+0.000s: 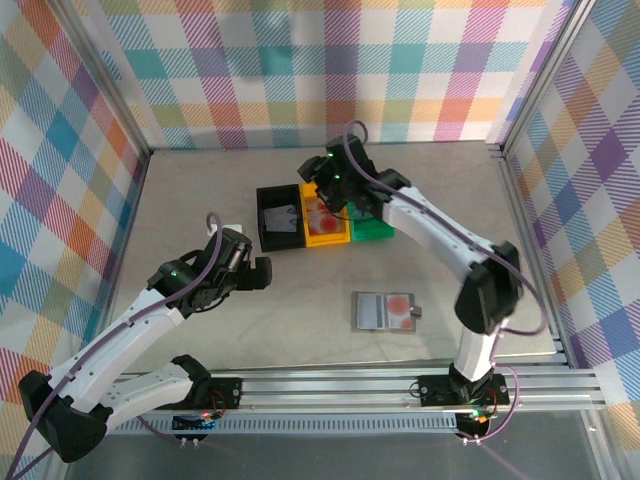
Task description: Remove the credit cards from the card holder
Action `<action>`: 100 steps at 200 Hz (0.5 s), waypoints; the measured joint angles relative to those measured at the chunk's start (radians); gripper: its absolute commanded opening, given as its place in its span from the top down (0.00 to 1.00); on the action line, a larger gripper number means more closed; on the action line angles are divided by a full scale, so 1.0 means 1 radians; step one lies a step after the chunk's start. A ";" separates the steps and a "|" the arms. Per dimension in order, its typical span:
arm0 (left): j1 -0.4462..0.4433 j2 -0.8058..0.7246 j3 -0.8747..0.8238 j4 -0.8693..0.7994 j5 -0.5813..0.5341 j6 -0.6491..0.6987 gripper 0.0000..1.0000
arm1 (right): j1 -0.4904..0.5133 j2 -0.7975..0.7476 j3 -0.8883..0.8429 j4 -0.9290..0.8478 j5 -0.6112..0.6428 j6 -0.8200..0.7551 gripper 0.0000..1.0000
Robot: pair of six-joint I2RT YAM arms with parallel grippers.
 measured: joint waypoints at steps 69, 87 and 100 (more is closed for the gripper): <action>-0.032 0.009 0.028 0.040 0.219 -0.052 0.00 | 0.000 -0.529 -0.554 -0.172 0.055 -0.252 0.37; -0.081 0.041 0.028 0.085 0.259 -0.096 0.00 | -0.002 -0.685 -0.706 -0.229 0.090 -0.264 0.40; -0.131 0.076 0.028 0.117 0.275 -0.129 0.00 | -0.007 -0.789 -0.794 -0.270 0.112 -0.262 0.42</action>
